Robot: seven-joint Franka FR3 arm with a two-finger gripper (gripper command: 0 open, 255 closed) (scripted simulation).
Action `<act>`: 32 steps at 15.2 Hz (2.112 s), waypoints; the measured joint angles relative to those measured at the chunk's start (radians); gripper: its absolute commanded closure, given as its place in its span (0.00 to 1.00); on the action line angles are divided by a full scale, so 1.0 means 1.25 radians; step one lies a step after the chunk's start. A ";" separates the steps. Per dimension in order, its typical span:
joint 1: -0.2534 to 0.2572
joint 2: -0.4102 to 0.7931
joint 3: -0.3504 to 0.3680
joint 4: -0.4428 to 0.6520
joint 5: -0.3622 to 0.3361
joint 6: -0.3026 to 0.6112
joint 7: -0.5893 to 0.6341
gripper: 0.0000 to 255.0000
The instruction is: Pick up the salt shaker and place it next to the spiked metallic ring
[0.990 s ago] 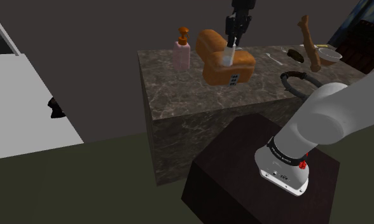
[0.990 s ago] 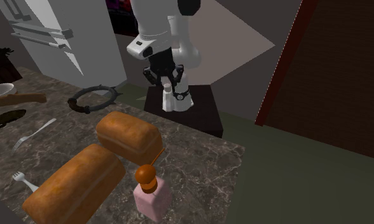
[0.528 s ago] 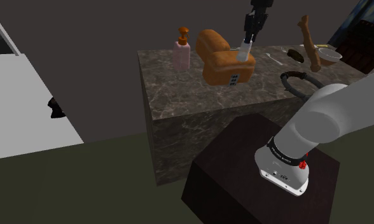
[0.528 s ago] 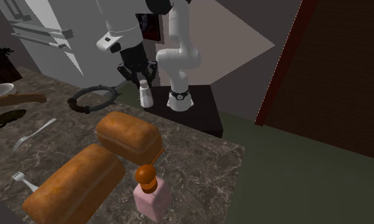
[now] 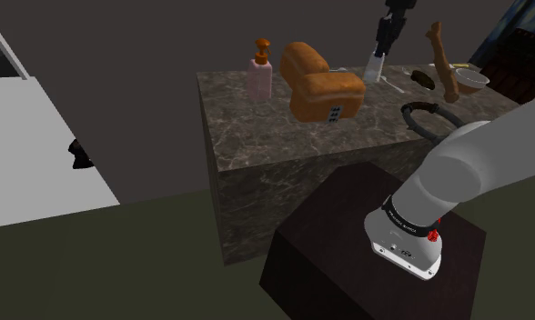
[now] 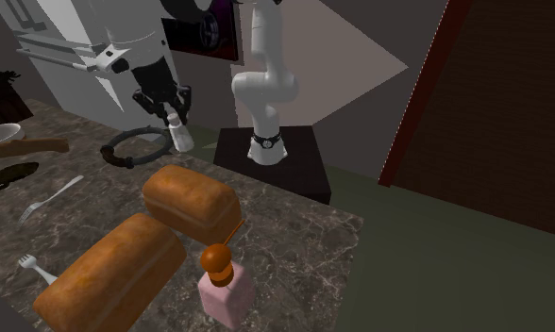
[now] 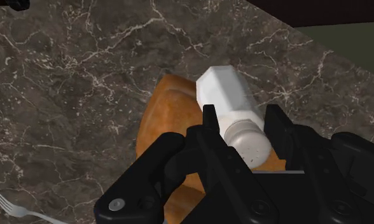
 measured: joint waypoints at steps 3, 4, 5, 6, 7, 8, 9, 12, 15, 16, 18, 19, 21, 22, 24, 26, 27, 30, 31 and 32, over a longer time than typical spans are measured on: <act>-0.014 0.030 -0.042 0.027 -0.013 0.006 -0.056 1.00; -0.019 0.046 -0.060 0.045 -0.016 0.007 -0.080 1.00; -0.024 0.057 -0.075 0.053 -0.019 0.010 -0.100 1.00; -0.029 0.070 -0.091 0.072 -0.021 0.006 -0.123 1.00; -0.034 0.081 -0.105 0.079 -0.022 0.011 -0.142 1.00; -0.038 0.098 -0.121 0.101 -0.021 0.007 -0.165 1.00; -0.041 0.126 -0.141 0.126 -0.015 0.010 -0.191 1.00; -0.057 0.183 -0.192 0.177 -0.005 0.015 -0.266 1.00; -0.061 0.202 -0.206 0.173 0.001 0.038 -0.286 1.00; -0.062 0.205 -0.208 0.166 0.002 0.048 -0.288 1.00; -0.062 0.204 -0.209 0.143 0.001 0.070 -0.286 1.00; -0.063 0.207 -0.210 0.134 0.002 0.081 -0.286 1.00; -0.064 0.209 -0.213 0.115 0.002 0.102 -0.288 1.00; -0.064 0.216 -0.216 0.109 0.005 0.114 -0.291 1.00; -0.064 0.219 -0.216 0.091 0.006 0.135 -0.289 1.00; -0.065 0.224 -0.220 0.075 0.007 0.155 -0.292 1.00; -0.066 0.226 -0.221 0.064 0.007 0.167 -0.293 1.00; -0.066 0.234 -0.224 0.041 0.010 0.197 -0.294 1.00; -0.066 0.238 -0.226 0.034 0.012 0.208 -0.295 1.00; -0.067 0.239 -0.226 0.025 0.013 0.217 -0.295 1.00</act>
